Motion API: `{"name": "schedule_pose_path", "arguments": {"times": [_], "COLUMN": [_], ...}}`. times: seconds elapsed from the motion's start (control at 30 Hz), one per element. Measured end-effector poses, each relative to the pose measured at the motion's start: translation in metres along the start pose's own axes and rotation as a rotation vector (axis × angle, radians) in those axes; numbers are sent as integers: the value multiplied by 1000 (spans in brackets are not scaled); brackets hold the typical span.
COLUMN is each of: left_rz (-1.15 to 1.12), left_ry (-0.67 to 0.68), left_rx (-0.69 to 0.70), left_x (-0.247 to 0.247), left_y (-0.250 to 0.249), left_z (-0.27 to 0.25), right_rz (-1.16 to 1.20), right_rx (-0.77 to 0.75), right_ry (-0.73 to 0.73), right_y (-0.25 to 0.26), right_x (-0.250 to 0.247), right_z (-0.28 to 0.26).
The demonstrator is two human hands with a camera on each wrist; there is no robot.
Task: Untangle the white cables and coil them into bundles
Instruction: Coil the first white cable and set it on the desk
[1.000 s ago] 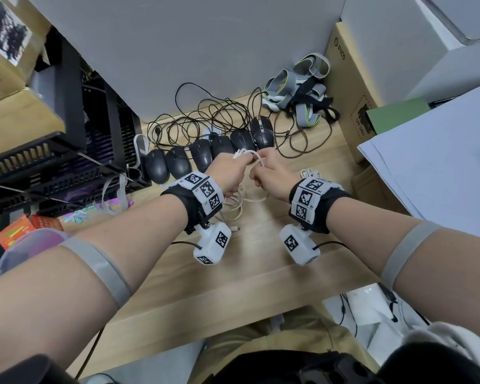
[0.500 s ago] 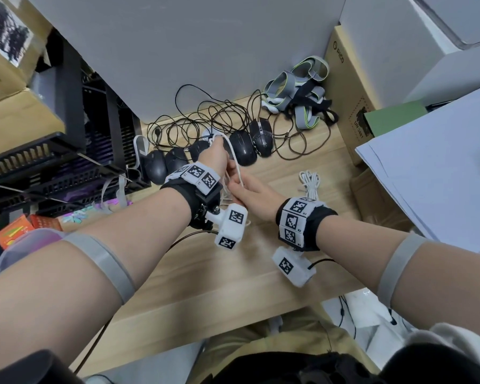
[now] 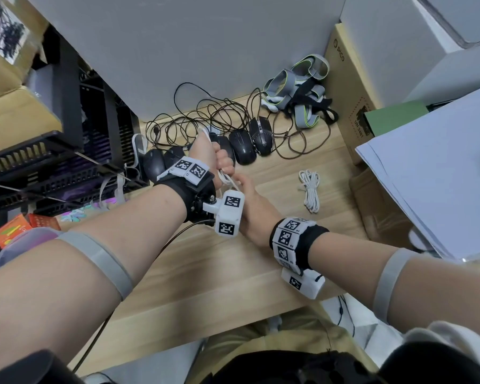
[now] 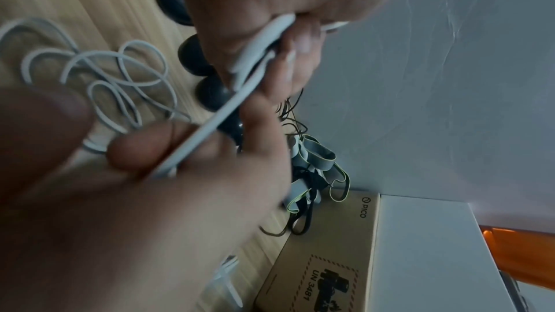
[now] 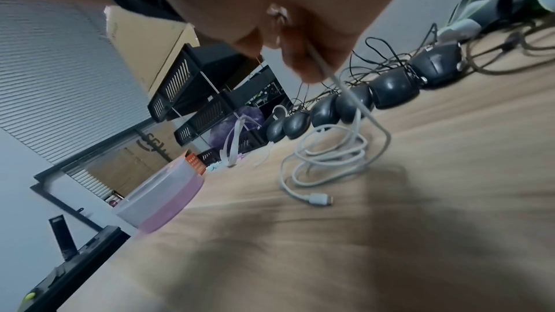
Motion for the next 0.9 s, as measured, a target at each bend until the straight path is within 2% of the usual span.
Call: {"name": "schedule_pose_path", "arguments": {"times": [0.1,0.2,0.23,0.33,0.43,0.53,0.6,0.7,0.77,0.9], "left_rz": [54,137,251,819,1222,1475,1496,1394,1398,1416], "left_ry": [-49,-54,-63,-12,52,45,106,225,249,195], "left_rx": [40,33,68,215,260,352,321,215,246,326], "left_x": [-5,-9,-10,-13,-20,-26,-28,-30,-30,-33], "left_y": [-11,-14,-14,-7,8,19,22,20,17,14], "left_z": [-1,-1,-2,-3,-4,-5,-5,-4,-3,3], "right_rz": [-98,-292,-332,-397,-454,-433,-338,-254,-274,-252], "right_rx": [57,-60,-79,-24,-34,-137,-166,-140,-101,-85], "right_ry": [-15,137,191,268,173,79,70,60,27,61], "right_y": [-13,-29,-33,-38,-35,-21,-15,-17,-23,-30], "right_x": [-4,-4,-5,-14,-24,-28,-31,-38,-44,-48], "right_z": [-6,-10,-10,0,17,31,39,44,46,43]}}
Point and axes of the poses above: each hand's wrist, its own z-axis towards the middle knuckle, its own x-axis out of the palm, y = z × x, the point moved 3 cm from there along z, towards the middle knuckle, and after that the axes turned 14 degrees about -y, right-handed, at the moved point
